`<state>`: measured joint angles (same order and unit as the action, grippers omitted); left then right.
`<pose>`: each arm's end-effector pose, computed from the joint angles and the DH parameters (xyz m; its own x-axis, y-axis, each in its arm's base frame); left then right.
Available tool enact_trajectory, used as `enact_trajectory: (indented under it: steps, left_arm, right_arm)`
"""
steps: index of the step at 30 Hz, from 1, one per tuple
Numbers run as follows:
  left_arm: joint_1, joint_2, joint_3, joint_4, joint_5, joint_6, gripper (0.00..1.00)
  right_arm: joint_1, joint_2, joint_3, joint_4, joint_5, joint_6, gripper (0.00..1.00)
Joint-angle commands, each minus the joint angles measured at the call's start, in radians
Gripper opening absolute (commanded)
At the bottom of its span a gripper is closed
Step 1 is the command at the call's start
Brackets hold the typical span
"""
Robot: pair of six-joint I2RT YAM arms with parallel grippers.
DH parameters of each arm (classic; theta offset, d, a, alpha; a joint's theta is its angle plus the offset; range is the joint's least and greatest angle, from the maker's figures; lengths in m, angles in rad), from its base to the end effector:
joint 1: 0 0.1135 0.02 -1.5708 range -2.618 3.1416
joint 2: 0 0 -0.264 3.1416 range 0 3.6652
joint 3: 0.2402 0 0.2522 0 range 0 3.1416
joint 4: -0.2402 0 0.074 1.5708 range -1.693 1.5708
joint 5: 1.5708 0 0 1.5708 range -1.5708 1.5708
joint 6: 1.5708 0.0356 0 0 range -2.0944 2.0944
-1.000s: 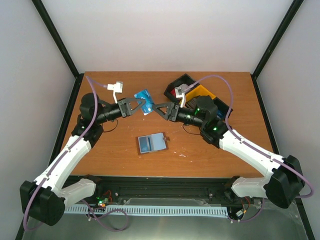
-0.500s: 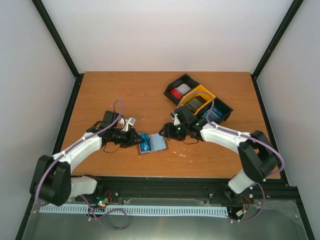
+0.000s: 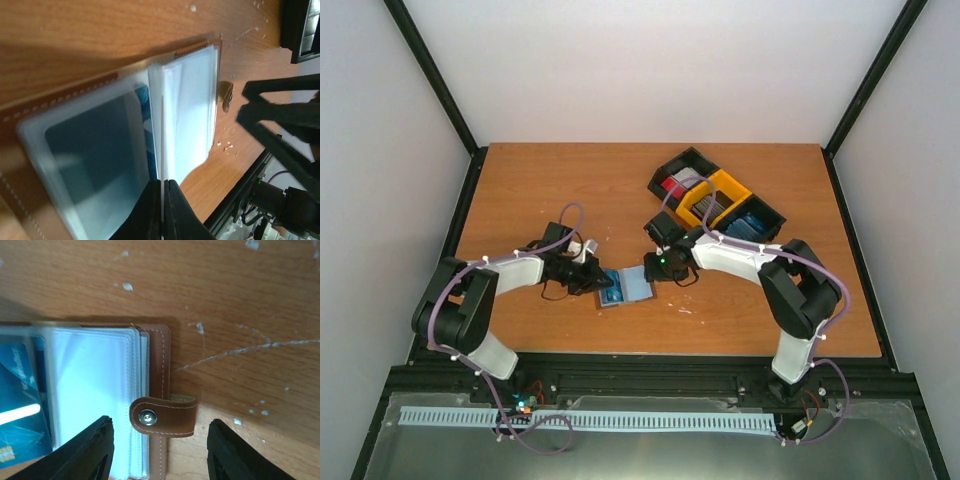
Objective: Put the credit cards into the card holder
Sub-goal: Insert the credit card into the card holder.
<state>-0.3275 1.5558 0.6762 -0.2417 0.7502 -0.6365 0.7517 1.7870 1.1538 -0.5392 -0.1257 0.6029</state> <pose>0.2402 -0.1072 0.1369 -0.9924 -0.1221 0.0156 -0.0921 0.6526 -0.7521 0.2541 0.2436 0.1740 -0.9589 -0.1263 -0.2540 -0.2055 0.9265 0.3152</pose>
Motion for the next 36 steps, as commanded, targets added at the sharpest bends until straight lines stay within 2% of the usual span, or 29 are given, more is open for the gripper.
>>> enact_trajectory:
  steps: [1,5,16,23,30,36]
  left_arm:
    - [-0.005,0.034,0.023,0.15,0.009,-0.019,0.01]
    - [-0.014,0.069,0.027,0.214,0.02,-0.042,0.01]
    - [-0.027,0.101,-0.008,0.243,0.027,-0.04,0.01]
    - [-0.027,0.094,-0.016,0.269,0.079,-0.083,0.01]
    - [-0.026,0.116,-0.026,0.277,0.062,-0.127,0.01]
    - [-0.027,0.061,-0.053,0.266,0.001,-0.131,0.01]
  right_arm:
    - [0.015,0.04,-0.004,-0.018,-0.009,-0.042,0.5]
    - [0.018,0.047,-0.016,0.005,-0.042,-0.041,0.49]
    - [0.02,0.082,-0.014,-0.01,-0.059,-0.041,0.46]
    - [0.021,0.093,-0.02,0.012,-0.101,-0.034,0.28]
    - [0.021,0.09,-0.047,0.043,-0.134,-0.003,0.27]
    - [0.021,0.089,-0.059,0.048,-0.129,0.026,0.27]
